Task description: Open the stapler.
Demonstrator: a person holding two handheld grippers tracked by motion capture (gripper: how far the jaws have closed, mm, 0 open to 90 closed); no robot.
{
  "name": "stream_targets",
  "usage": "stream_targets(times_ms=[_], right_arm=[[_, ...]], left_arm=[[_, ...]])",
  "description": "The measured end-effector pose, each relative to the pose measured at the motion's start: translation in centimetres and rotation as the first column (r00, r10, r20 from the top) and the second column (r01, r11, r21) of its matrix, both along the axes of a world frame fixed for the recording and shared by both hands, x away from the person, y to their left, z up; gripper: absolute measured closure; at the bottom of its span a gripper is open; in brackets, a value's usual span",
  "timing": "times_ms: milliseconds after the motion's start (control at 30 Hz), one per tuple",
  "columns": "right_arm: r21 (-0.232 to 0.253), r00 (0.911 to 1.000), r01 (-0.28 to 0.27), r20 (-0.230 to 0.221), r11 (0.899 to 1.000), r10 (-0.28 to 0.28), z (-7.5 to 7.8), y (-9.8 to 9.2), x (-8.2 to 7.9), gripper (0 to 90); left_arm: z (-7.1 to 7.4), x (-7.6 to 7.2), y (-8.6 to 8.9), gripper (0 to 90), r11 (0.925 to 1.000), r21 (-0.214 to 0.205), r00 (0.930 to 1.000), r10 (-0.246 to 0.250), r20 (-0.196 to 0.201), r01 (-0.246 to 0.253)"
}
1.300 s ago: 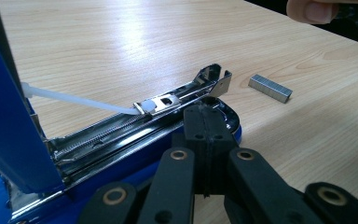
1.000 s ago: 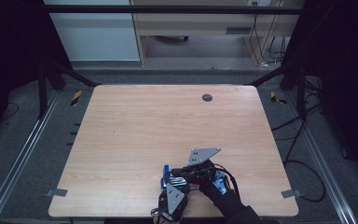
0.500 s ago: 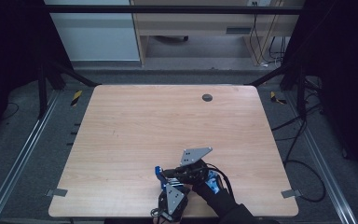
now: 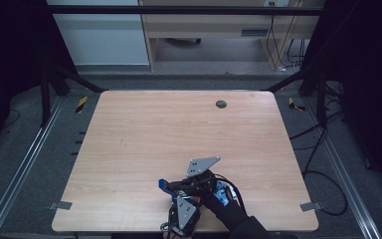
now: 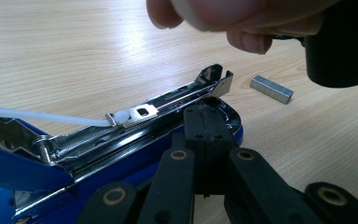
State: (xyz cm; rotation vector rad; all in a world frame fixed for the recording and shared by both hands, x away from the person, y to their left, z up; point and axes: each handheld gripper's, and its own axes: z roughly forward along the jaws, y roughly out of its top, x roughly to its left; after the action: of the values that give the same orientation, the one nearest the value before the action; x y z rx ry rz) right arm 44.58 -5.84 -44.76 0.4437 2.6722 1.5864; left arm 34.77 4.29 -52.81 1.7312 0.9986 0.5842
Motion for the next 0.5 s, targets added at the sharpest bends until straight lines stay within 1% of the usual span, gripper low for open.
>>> stream_targets(times_ms=[133, 333, 500], right_arm=[[0.007, 1.0, -0.003, -0.009, 1.0, 0.003, -0.08, -0.01, 0.19, 90.0], [0.009, 0.9999, -0.005, -0.011, 1.0, 0.005, -0.15, -0.01, 0.29, 90.0], [-0.006, 0.9996, -0.01, -0.026, 1.0, 0.009, -0.42, 0.25, 0.39, 90.0]], left_arm=[[-0.01, -0.01, 0.0, 89.6, 1.0, -0.002, 1.0, 0.001, 0.0, -0.001], [-0.02, -0.03, -0.01, 89.6, 1.0, -0.001, 1.0, 0.003, 0.002, -0.003], [-0.03, -0.02, 0.0, 89.6, 1.0, -0.004, 1.0, 0.006, 0.001, -0.006]])
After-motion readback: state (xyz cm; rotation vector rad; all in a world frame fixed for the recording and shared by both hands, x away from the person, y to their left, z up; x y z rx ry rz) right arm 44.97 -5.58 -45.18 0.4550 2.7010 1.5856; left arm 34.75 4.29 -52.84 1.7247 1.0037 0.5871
